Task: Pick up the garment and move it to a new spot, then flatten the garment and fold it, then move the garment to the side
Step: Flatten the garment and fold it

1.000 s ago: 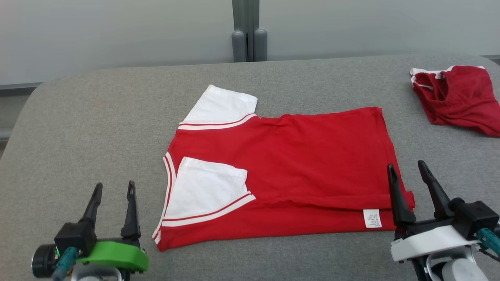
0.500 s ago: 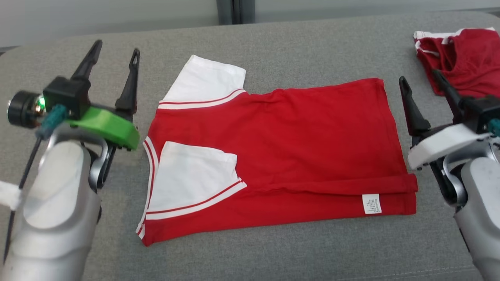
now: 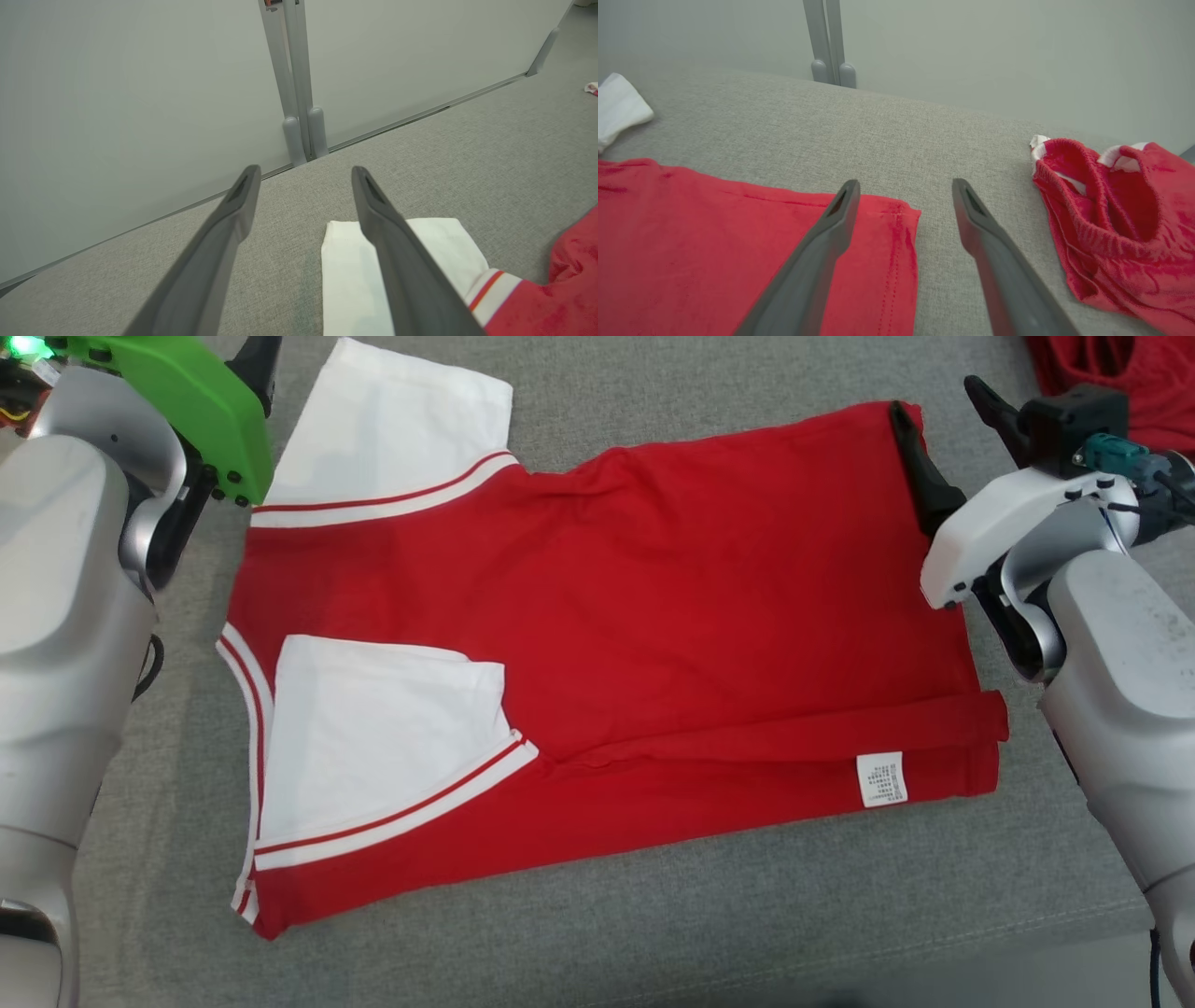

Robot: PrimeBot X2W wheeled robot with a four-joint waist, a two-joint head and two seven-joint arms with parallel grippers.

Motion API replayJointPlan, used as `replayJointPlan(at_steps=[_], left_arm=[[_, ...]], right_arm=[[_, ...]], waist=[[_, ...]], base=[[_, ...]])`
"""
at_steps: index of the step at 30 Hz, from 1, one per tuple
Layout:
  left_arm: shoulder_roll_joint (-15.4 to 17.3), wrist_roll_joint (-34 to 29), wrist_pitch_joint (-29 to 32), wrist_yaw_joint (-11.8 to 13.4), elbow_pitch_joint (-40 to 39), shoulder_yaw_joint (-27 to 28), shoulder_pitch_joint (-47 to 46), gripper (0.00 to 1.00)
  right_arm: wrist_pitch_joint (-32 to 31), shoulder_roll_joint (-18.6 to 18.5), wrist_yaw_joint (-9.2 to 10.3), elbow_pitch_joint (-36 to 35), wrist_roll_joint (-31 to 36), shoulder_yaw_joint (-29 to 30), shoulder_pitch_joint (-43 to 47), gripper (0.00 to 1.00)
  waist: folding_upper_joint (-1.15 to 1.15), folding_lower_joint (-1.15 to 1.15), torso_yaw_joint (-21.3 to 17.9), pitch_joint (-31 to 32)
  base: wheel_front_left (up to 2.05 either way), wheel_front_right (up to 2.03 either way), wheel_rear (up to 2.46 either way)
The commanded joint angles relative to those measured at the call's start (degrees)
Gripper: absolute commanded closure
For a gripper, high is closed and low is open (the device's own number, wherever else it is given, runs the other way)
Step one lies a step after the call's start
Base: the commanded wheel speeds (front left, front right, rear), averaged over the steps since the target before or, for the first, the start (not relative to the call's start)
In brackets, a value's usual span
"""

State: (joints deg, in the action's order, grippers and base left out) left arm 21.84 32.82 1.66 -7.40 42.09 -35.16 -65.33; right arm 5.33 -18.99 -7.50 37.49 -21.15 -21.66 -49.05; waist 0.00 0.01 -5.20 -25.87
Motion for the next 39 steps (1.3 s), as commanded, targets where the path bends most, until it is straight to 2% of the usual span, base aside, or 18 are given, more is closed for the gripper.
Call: replayJointPlan(at_steps=[1, 11, 18, 21, 22, 23, 24, 25, 26, 33, 39], left_arm=[[0.3, 1.8, 0.9, -0.1, 1.4, -1.0, -2.0, 0.00], [0.7, 8.2, 5.7, -0.1, 10.9, -8.5, -7.7, 0.00], [1.3, 10.4, 4.7, -0.1, 15.1, -11.6, -8.8, 0.00], [0.4, 12.3, 5.3, -0.1, 16.7, -12.0, -8.9, 0.00], [-0.1, 13.2, 6.3, -0.1, 17.0, -12.2, -8.5, 0.06], [-0.5, 14.3, 6.9, -0.1, 16.9, -12.3, -8.2, 0.34], [-0.6, 15.4, 7.1, -0.1, 16.6, -12.6, -8.0, 0.76], [-0.6, 15.5, 6.8, -0.1, 16.2, -13.1, -8.1, 1.00], [-0.5, 16.0, 6.5, -0.1, 15.8, -13.6, -8.0, 1.00], [0.2, 20.0, -0.3, -0.1, 13.8, -13.6, -7.5, 1.00], [0.5, 23.3, -7.5, -0.1, 9.1, -14.5, -5.1, 1.00]], right_arm=[[0.0, 0.5, 0.02, 1.2, -0.7, -1.1, -2.0, 0.00], [1.6, 2.5, 0.02, 7.8, -5.9, -8.4, -8.9, 0.00], [3.0, 2.5, 0.02, 9.6, -9.6, -12.8, -11.6, 0.00], [3.2, 2.8, 0.02, 10.2, -10.9, -14.4, -12.7, 0.00], [3.2, 2.8, 0.02, 10.4, -11.4, -15.2, -12.9, 0.00], [2.9, 2.8, 0.02, 10.6, -12.0, -15.8, -13.0, 0.00], [2.8, 2.6, 0.02, 10.8, -12.6, -16.3, -13.2, 0.52], [2.9, 2.4, 0.02, 11.0, -13.0, -16.7, -13.4, 0.80], [3.0, 2.2, 0.02, 11.1, -13.5, -17.2, -13.5, 1.00], [6.0, 0.5, 0.03, 11.0, -16.0, -19.3, -13.2, 1.00], [8.7, -1.3, 0.03, 10.9, -17.2, -19.3, -10.7, 1.00]], waist=[[0.00, -0.01, -3.9, -5.0], [0.00, -0.01, -6.1, -8.1], [0.00, -0.01, -6.2, -8.6], [0.00, -0.01, -6.2, -8.7], [0.00, -0.01, -6.1, -8.7], [0.00, -0.01, -6.1, -8.7], [0.00, -0.01, -5.9, -8.6], [0.00, -0.01, -5.7, -8.4], [0.00, -0.01, -5.6, -8.2], [0.00, -0.01, -4.4, -5.9], [0.00, -0.01, -2.2, -3.4]], base=[[0.00, 0.00, 0.00], [0.00, 0.00, 0.00], [0.00, 0.00, 0.00], [0.00, 0.00, 0.00], [0.00, 0.00, 0.00], [0.00, 0.00, 0.00], [0.00, 0.00, 0.00], [0.00, 0.00, 0.00], [0.00, 0.00, 0.00], [0.00, 0.00, 0.00], [0.00, 0.00, 0.00]])
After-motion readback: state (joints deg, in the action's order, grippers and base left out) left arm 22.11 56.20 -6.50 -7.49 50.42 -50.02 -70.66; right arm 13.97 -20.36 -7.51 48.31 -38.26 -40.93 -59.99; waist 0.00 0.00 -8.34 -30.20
